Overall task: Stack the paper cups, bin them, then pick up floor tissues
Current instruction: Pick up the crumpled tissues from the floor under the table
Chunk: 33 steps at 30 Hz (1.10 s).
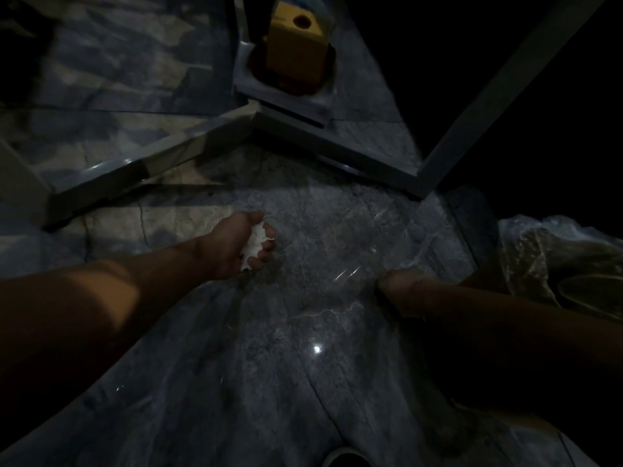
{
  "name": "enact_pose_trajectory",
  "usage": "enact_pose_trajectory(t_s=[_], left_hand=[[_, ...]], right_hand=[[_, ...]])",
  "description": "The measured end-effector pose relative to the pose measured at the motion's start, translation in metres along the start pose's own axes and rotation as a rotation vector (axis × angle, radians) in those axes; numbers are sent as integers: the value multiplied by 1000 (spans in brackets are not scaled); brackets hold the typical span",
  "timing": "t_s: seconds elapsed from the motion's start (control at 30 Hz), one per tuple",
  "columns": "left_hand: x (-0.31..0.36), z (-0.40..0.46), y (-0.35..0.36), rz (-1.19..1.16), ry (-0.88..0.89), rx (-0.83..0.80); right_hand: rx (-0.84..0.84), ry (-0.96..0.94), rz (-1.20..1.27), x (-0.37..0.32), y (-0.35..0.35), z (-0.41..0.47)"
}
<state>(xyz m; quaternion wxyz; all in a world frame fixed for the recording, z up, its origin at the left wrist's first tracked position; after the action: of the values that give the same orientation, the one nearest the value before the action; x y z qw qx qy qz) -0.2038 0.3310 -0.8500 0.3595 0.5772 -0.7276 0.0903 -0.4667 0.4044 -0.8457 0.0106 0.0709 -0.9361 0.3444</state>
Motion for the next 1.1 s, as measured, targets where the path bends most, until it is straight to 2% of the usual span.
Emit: enact_pose_trajectory(t_s=[0.1,0.27,0.6,0.87,1.1], left_hand=[[-1,-2,-1,-7,1,-9],[1,-8,-2,0,9,-6],[7,-26,-5,26,46,31],[12,-40,-13,27,74,43],[14,-41,-15,-28,100,-3]], right_hand=[[-29,-2,-9,5,-1,8],[62,-32,95,-5,-11,10],[69,-139,222,-37,-37,12],[317,-173,449,-52,-64,19],[392,-260,764,-58,-78,16]])
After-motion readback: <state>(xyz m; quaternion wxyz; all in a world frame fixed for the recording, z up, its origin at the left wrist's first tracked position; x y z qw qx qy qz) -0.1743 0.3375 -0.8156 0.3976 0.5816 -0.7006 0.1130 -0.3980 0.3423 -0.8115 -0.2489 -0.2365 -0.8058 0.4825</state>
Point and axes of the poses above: each hand's wrist, its own z-axis towards the middle knuckle, its own y-axis out of the palm, x = y × z, the point moved 3 cm from there along z, towards the middle knuckle, and after that the axes turned 12 degrees about z, right-handed, at the moved point
